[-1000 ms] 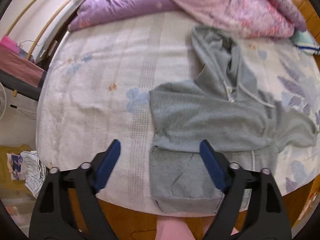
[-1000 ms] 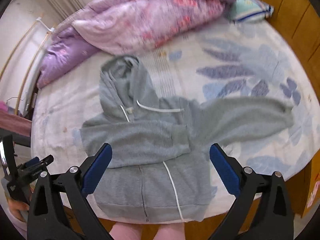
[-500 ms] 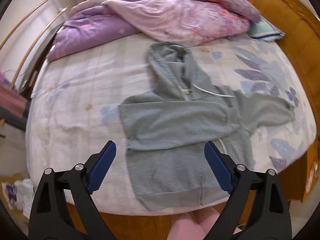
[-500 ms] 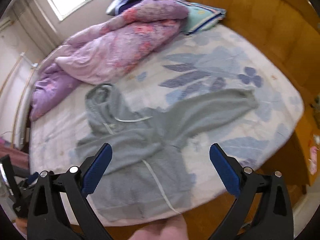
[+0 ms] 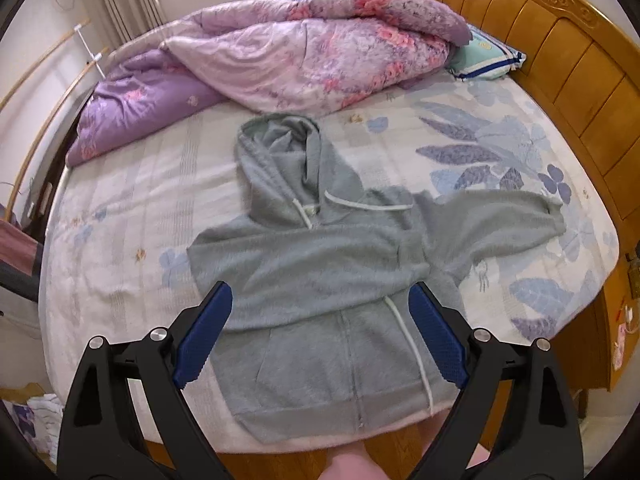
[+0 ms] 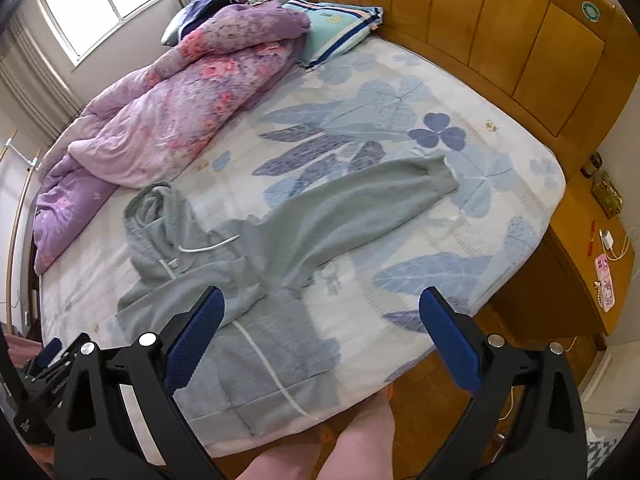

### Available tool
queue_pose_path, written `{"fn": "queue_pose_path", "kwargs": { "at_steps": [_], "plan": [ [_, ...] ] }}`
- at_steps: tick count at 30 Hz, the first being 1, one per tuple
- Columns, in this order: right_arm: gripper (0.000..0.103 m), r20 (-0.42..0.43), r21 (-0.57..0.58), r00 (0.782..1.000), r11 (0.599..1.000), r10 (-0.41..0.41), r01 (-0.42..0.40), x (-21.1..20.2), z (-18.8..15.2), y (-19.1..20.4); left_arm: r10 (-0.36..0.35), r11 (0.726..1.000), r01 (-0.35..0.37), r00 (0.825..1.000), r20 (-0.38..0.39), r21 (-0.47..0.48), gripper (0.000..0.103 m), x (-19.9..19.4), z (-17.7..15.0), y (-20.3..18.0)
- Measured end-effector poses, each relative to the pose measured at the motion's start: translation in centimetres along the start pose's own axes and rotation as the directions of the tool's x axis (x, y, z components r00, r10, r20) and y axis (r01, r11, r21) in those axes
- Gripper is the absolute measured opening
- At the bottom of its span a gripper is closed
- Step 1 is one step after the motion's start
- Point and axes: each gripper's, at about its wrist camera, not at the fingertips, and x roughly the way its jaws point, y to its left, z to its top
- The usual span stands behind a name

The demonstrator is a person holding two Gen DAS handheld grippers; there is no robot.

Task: Fold large clothes

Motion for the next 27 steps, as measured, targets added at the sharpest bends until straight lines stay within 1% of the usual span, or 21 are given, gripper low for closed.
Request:
{"fn": "queue_pose_path", "kwargs": {
  "at_steps": [3, 6, 9, 11, 14, 18, 20, 23, 26, 27],
  "plan": [
    [0.094, -0.013, -0.005, 1.000, 1.000, 0.012, -0.012, 1.4, 1.8, -2.4, 0.001, 1.000, -0.001, 1.000, -0.003, -0.018, 0.090, 0.5, 1.1, -2.0],
    [0.094, -0.037, -0.028, 0.999, 0.999, 0.027, -0.028, 3.0, 4.1, -5.0, 0.021, 0.999, -0.021, 1.000, -0.010, -0.042, 0.090, 1.4, 2.6, -5.1],
    [0.094, -0.087, -0.030, 0.995, 0.998, 0.052, -0.055, 5.2, 6.1, -7.8, 0.020, 0.999, -0.021, 1.000, -0.020, -0.047, 0.090, 2.3, 3.5, -7.4],
    [0.094, -0.137, -0.014, 0.988, 0.997, 0.070, -0.073, 7.6, 7.3, -10.1, 0.017, 0.998, -0.019, 0.999, -0.042, -0.053, 0.090, 3.7, 4.4, -9.3],
    [0.094, -0.205, 0.015, 0.975, 0.997, 0.081, -0.080, 11.0, 8.5, -12.8, 0.034, 0.995, -0.041, 0.996, -0.076, -0.088, 0.090, 6.1, 5.4, -11.2],
    [0.094, -0.267, 0.071, 0.959, 0.994, 0.094, -0.077, 15.5, 9.4, -16.2, 0.016, 0.990, -0.033, 0.993, -0.118, -0.139, 0.090, 10.0, 6.4, -12.7],
    [0.094, -0.296, 0.121, 0.950, 0.991, 0.099, -0.065, 18.2, 9.9, -18.1, -0.003, 0.987, -0.019, 0.991, -0.133, -0.162, 0.090, 12.2, 6.7, -13.0],
    [0.094, -0.319, 0.223, 0.938, 0.973, 0.137, -0.066, 22.3, 10.3, -20.6, -0.030, 0.983, 0.004, 0.990, -0.141, -0.185, 0.090, 15.7, 6.9, -13.4],
    [0.093, -0.347, 0.306, 0.929, 0.952, 0.130, -0.019, 26.5, 10.5, -23.0, -0.014, 0.984, -0.013, 0.988, -0.154, -0.177, 0.089, 19.0, 6.8, -13.8],
    [0.090, -0.348, 0.336, 0.927, 0.942, 0.138, -0.015, 27.7, 10.5, -23.7, -0.016, 0.985, -0.014, 0.985, -0.174, -0.172, 0.080, 20.8, 6.7, -13.9]
  ]
}}
